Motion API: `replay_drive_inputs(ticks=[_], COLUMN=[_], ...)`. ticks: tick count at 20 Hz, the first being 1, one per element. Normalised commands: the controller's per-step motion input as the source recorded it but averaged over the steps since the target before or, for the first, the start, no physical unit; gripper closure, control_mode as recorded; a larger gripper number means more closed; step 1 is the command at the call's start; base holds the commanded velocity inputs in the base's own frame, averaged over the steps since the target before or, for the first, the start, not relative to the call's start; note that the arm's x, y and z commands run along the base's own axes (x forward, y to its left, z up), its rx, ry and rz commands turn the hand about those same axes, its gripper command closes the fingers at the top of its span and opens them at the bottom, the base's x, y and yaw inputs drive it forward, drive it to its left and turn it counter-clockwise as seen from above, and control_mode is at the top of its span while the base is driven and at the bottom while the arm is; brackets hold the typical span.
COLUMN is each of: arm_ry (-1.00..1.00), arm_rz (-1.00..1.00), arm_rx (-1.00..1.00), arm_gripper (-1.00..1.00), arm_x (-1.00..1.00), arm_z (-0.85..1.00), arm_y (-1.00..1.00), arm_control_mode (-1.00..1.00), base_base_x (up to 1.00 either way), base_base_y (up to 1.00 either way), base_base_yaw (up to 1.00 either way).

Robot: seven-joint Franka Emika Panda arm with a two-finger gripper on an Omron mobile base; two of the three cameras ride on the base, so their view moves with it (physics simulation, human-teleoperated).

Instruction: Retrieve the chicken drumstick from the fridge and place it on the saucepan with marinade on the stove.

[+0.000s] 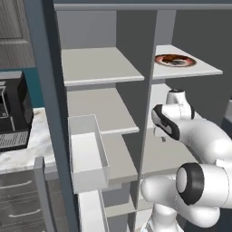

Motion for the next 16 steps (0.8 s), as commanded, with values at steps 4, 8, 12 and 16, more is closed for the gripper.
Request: replay_drive_inputs(ticks=[4, 8, 12, 16], arm_ry=[0.00, 0.00, 0.00, -0.05], arm_rz=[0.00, 0.00, -0.01, -0.01], arm_rx=[0.00, 0.00, 0.00, 0.00], arm_gripper=[-1.00, -1.00, -1.00, -1.00], arm_x=[0.00, 0.07, 0.10, -0.01], arm_z=[0.00, 0.00, 0.00, 0.29], arm_y=[0.00, 0.00, 0.00, 0.08], arm_control_mode=[1.00, -1.00, -1.00, -1.00], base_base_x=[0.23, 0.20, 0.00, 0.00], base_base_y=[-0.09, 0.03, 0.00, 0.00], base_base_yaw=[0.00, 0.00, 0.00, 0.00])
